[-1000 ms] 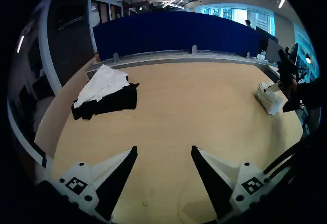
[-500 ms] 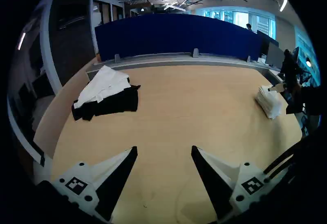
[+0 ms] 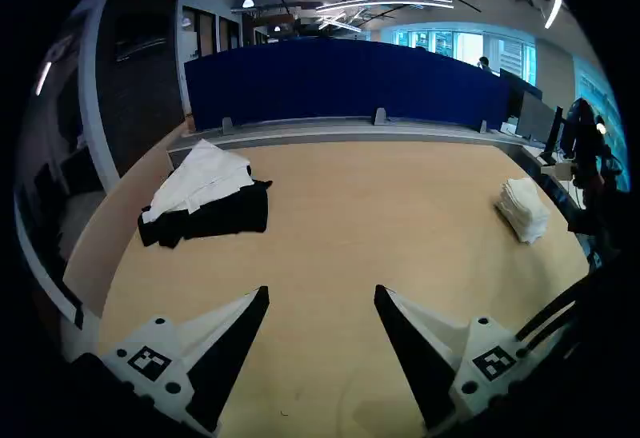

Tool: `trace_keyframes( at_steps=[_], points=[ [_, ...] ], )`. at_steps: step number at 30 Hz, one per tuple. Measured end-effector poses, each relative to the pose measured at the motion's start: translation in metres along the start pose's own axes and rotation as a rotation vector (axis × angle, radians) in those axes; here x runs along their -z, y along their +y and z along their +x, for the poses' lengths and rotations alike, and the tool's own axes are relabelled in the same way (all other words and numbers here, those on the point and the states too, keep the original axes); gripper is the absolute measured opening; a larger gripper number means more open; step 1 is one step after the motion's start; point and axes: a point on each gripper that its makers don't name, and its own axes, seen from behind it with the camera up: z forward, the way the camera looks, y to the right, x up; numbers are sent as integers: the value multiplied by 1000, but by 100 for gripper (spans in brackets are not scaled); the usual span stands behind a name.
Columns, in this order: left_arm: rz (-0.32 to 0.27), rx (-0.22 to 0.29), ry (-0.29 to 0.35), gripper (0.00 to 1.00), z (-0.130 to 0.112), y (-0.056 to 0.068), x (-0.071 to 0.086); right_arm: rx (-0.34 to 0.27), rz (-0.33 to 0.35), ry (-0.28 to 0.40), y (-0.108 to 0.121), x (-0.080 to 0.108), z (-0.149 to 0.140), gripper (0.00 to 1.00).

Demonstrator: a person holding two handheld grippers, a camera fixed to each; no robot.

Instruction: Fold towel

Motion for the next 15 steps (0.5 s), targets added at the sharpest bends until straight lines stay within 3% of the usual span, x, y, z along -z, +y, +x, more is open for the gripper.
trace_keyframes(
  at_steps=[9, 15],
  points=[
    [-11, 0, 39, 98, 17, 3, -3, -41, -38, 168, -25, 47, 32, 99],
    [-21, 2, 70, 98, 31, 6, -6, -65, -41, 252, -42, 71, 49, 100]
  ],
)
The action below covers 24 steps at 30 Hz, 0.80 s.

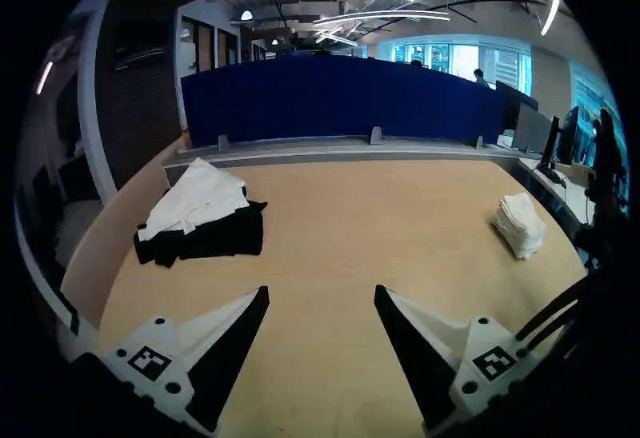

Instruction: Fold towel

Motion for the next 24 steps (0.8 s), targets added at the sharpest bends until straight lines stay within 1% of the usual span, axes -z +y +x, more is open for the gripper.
trace_keyframes(
  at_steps=[3, 6, 9, 13, 18, 21, 24],
  points=[
    [-11, -4, 17, 98, 7, 2, -2, 1, -4, 28, -5, 6, 7, 100],
    [-11, -8, 38, 98, 17, 1, -3, 4, -13, 45, -8, 9, 12, 100],
    [-13, -2, 73, 98, 28, -1, -4, 6, -12, 71, -14, 12, 20, 100],
    [-6, 10, 115, 98, 44, -6, -8, -10, -15, 113, -21, 18, 31, 100],
    [0, 20, 196, 98, 71, -12, -11, -39, -46, 161, -26, 23, 42, 100],
    [8, 26, 253, 98, 89, -16, -11, -40, -43, 187, -34, 26, 48, 100],
    [15, 28, 317, 98, 109, -18, -9, -34, -49, 212, -38, 28, 53, 100]
  ],
)
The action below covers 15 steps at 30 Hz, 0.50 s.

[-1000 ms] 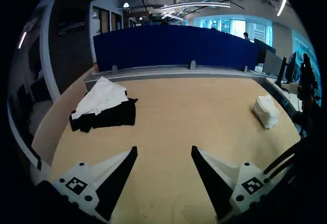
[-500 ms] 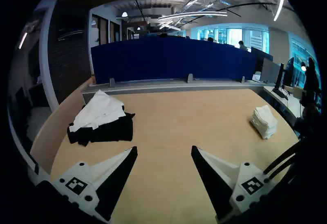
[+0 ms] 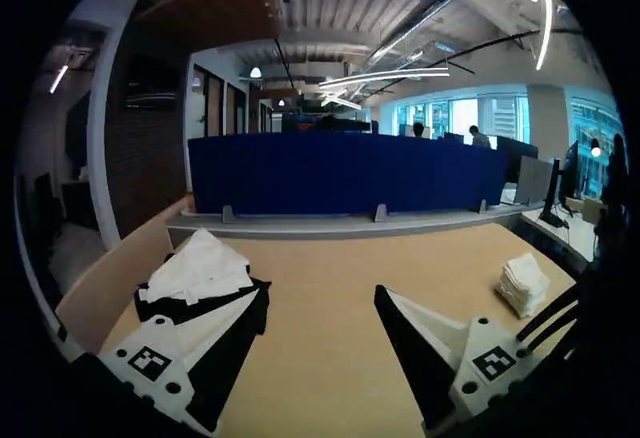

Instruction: Fold towel

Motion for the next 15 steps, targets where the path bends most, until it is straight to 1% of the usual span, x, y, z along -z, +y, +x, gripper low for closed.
trace_keyframes(
  at_steps=[3, 6, 9, 12, 15],
  points=[
    [-10, 10, 72, 98, 19, 4, -2, 16, 1, 12, -6, 1, -2, 100],
    [-22, 25, 122, 98, 31, 7, -3, 36, 4, 1, -11, 1, -6, 100],
    [-20, 18, 138, 98, 33, 7, -3, 45, 6, -4, -15, 0, -7, 100],
    [-25, -1, 147, 98, 30, 9, -4, 45, 13, -5, -18, 1, -6, 100],
    [-21, -13, 148, 98, 24, 8, -6, 44, 12, -13, -19, 1, -7, 100]
  ],
)
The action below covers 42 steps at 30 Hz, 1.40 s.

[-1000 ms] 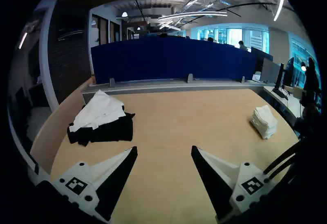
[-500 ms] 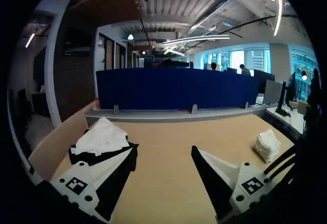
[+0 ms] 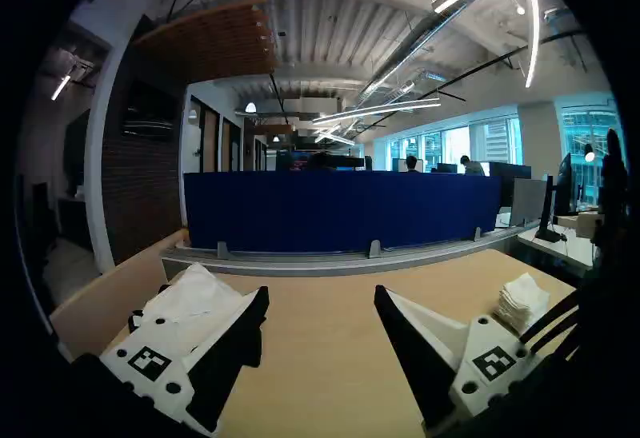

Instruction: Fold towel

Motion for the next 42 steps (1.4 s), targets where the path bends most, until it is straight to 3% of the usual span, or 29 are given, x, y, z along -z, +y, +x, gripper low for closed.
trace_keyframes(
  at_steps=[9, 15, 27, 31, 38, 42],
  points=[
    [49, -35, 61, 98, -9, -16, -6, -2, 7, -16, -7, 0, -7, 100],
    [65, -41, 85, 98, -33, -23, -13, 7, 2, -35, -11, -1, -21, 100],
    [108, 7, 116, 98, -92, -42, -26, -4, -45, -79, -13, -15, -52, 100],
    [108, 18, 134, 98, -106, -40, -31, 9, -53, -77, -17, -21, -57, 100],
    [143, 19, 136, 98, -135, -51, -34, 16, -48, -78, -26, -29, -70, 100],
    [143, 20, 133, 98, -146, -51, -36, 17, -43, -87, -31, -32, -81, 100]
  ],
)
